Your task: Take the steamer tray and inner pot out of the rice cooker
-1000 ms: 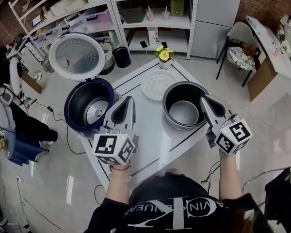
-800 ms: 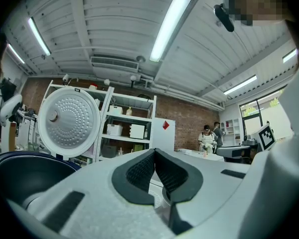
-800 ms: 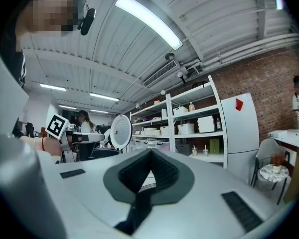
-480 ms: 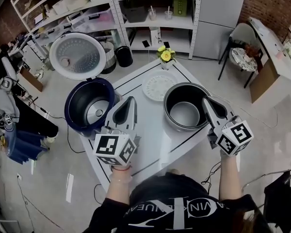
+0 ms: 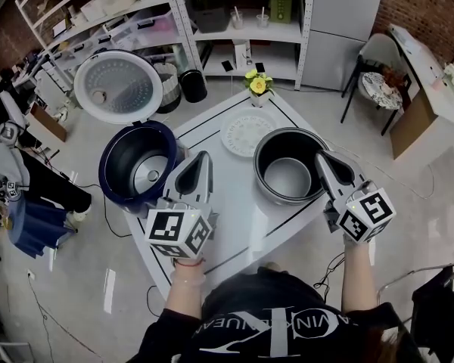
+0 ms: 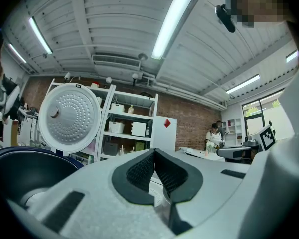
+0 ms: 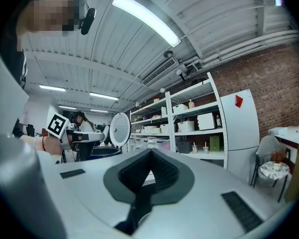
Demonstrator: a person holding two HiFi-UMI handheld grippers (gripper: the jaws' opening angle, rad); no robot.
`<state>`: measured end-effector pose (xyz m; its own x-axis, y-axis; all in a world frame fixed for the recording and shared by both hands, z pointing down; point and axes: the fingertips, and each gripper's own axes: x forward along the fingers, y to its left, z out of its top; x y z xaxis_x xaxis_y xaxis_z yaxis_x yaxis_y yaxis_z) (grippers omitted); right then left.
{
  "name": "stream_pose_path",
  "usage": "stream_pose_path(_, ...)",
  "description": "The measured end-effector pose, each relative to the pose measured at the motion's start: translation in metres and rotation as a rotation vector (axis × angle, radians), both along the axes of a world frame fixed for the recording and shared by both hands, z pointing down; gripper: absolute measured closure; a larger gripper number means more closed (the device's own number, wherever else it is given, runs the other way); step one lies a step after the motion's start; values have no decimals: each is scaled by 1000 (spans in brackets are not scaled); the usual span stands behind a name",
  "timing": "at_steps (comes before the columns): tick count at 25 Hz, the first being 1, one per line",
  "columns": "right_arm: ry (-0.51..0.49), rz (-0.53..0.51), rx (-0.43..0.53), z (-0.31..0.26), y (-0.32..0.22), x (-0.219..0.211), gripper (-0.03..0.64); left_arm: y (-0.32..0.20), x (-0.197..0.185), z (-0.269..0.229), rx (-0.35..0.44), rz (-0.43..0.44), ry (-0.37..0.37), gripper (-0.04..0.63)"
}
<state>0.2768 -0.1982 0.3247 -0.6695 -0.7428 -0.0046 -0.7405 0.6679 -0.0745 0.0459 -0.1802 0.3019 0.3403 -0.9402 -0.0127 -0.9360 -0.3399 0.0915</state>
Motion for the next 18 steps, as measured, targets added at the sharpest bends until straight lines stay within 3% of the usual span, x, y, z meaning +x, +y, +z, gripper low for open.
stream_pose_path(18,27,-15,-27,17,4,-8,618,-4,-1,14,-24,15,14,584)
